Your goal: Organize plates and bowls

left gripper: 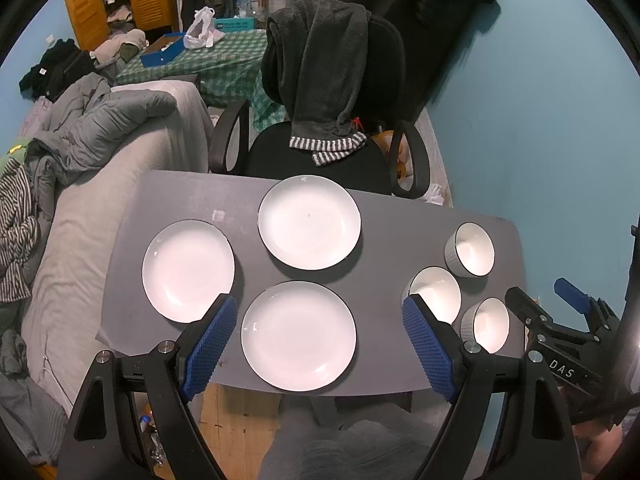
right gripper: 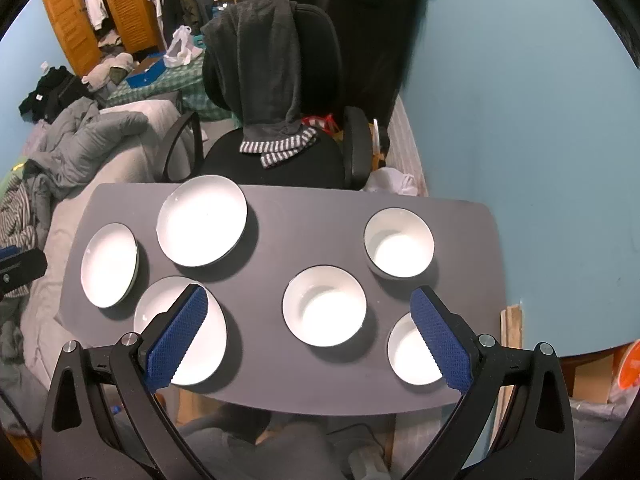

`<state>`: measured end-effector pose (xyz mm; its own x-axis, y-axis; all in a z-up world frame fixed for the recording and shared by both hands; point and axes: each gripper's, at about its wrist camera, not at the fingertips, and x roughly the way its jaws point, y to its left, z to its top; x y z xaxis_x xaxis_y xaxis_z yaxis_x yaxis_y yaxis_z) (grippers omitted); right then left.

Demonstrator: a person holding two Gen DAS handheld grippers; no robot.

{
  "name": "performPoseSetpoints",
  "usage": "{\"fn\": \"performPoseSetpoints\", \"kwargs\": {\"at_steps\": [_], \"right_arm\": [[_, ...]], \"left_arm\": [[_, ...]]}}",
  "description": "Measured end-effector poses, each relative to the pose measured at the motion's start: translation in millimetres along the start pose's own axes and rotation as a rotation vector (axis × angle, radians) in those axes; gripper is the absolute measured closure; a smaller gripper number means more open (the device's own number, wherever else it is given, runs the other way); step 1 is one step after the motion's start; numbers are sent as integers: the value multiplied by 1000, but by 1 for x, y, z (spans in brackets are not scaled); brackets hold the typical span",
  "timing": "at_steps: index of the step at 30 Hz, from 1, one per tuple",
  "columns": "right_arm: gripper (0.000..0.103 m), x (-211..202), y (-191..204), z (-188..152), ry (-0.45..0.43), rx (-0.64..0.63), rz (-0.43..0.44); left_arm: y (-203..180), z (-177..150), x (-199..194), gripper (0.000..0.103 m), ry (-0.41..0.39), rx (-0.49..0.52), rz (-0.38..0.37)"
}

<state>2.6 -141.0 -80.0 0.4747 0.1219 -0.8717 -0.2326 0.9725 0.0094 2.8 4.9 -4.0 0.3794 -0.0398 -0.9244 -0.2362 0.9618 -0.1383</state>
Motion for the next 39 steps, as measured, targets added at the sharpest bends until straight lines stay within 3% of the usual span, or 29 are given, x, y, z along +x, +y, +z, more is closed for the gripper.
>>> {"fn": "performPoseSetpoints", "kwargs": {"at_steps": [39], "right_arm": [[3, 0, -2, -3, 15, 0, 7]], "left_arm": [[-1, -3, -1, 17, 12, -1, -3]]}}
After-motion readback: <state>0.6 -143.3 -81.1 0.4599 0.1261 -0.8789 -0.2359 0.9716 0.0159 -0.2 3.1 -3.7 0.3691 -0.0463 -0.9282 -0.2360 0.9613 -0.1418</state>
